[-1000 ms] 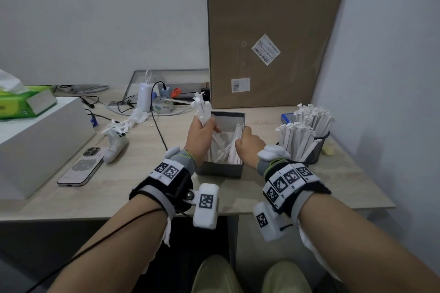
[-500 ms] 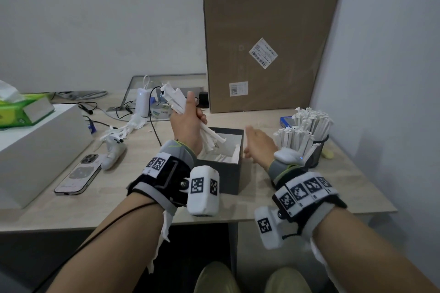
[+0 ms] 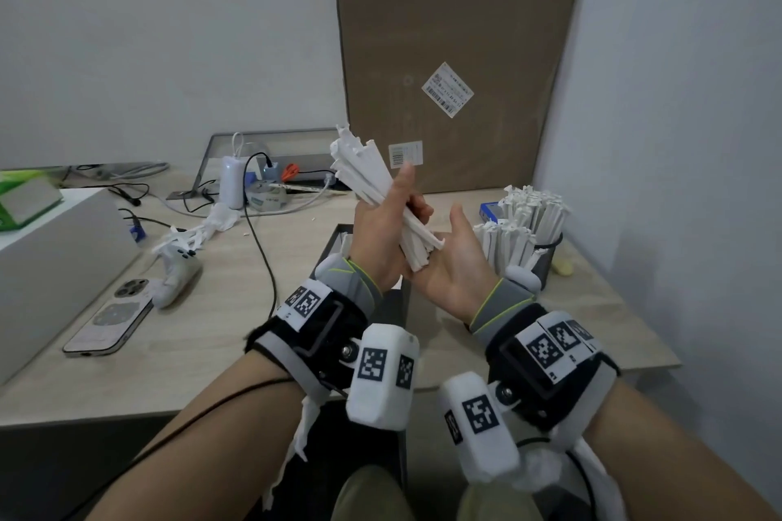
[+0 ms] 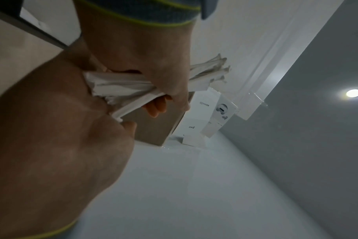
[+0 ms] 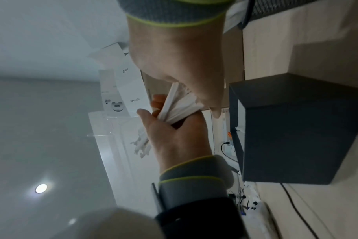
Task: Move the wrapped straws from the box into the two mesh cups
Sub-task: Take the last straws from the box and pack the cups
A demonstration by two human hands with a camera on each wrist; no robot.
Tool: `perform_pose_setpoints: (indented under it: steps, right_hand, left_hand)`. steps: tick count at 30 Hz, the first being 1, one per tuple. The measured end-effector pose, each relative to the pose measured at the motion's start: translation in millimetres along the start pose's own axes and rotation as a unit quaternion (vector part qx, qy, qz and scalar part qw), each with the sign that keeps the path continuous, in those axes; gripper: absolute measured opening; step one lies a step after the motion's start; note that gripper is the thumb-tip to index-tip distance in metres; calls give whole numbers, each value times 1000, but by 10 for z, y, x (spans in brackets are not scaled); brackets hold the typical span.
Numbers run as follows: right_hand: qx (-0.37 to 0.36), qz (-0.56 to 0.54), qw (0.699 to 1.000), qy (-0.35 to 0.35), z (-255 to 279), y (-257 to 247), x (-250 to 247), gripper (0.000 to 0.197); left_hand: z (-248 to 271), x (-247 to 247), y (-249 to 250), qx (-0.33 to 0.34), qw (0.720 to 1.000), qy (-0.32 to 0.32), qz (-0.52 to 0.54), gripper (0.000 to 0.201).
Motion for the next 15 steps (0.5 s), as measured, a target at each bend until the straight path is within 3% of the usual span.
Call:
perform_pose_setpoints:
  steps: [3,5,7,10,13,15]
  right_hand:
    - [-32,117,993,-7,40,-125,-51,80]
    - [-154,253,955,23,157,-375,7,66]
    - [-308,366,878,24,372,-700,234,44]
    - [-475,509,718,-24,723,-1021,633,40]
    - [-443,687,573,-66,780,-894,845,44]
    - [-399,758,512,-62,754,-771,827,45]
  left_hand:
    - [20,24,66,38,999,-19,-29,34]
    - [46,49,116,79,988,-41,-124,39]
    - [105,92,147,98,965,-80,-229,39]
    - [200,157,140,115,923,-137,-341,36]
    - [183,341,24,88,913,-135,-376,38]
    - [225,408,-12,21,930,-104,-352,35]
Point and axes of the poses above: each hand's wrist, its own z-axis away from the middle knuckle, its own x-axis out of the palm, y = z × x, the point moved 4 cm from there along -z, towards the middle knuckle
